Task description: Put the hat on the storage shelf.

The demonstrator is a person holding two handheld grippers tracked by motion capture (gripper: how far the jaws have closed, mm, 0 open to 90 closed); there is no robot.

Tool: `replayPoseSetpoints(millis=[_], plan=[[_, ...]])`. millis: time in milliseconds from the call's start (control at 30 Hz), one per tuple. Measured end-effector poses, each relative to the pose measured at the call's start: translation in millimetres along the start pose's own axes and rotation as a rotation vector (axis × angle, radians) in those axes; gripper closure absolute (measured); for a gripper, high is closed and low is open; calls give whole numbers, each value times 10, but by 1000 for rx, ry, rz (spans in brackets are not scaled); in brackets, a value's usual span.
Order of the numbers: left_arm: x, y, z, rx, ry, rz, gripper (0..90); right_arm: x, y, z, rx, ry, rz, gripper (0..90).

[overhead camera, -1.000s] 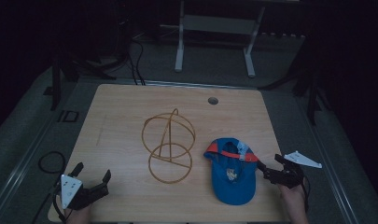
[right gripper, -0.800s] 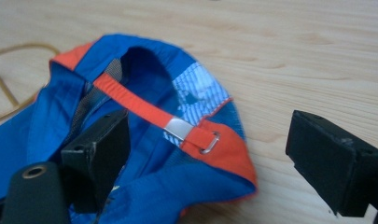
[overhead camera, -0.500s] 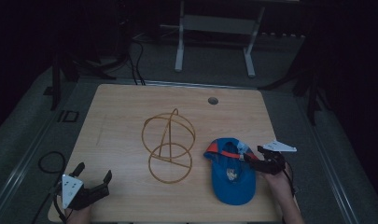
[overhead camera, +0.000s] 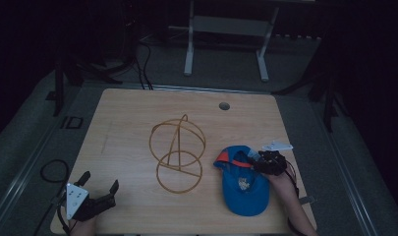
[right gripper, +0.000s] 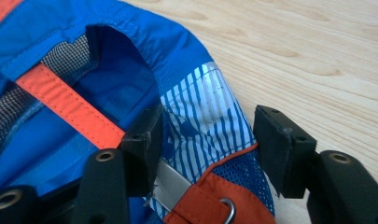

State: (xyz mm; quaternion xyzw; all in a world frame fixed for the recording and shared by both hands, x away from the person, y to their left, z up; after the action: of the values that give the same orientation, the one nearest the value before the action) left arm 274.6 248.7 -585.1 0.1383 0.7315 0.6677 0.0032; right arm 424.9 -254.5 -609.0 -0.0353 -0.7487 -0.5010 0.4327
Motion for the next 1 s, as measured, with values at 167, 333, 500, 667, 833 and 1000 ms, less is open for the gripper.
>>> replayPoseSetpoints(millis=[167,333,500,667,833,1000], plan=[[1,1,4,-2,4,2,22,-53,-16,51,33,-1,25,487],[2,-2,9,-3,6,4,22,-91,-44,94,94,-32,54,586],[-3,-6,-3,6,4,16,22,-89,-48,140,69,-7,51,708],[14,18,-58,-4,-11,2,21,-97,-30,200,132,-31,66,848],[8,34,-99,-11,0,4,21,-97,-27,207,141,-67,61,869],[5,41,-166,-54,-19,25,21,63,85,186,109,-80,-16,875]])
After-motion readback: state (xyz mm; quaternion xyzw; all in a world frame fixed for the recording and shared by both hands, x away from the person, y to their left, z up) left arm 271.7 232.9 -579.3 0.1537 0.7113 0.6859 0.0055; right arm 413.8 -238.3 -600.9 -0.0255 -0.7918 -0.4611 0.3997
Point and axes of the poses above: each handheld gripper's, and its own axes: x roughly backward along the jaws, y roughly out of its top, z roughly to its left, the point moved 9 cm from there along -x, roughly forward along the jaws, and after that the axes turned 6 degrees about x, right-handed, at the moved point
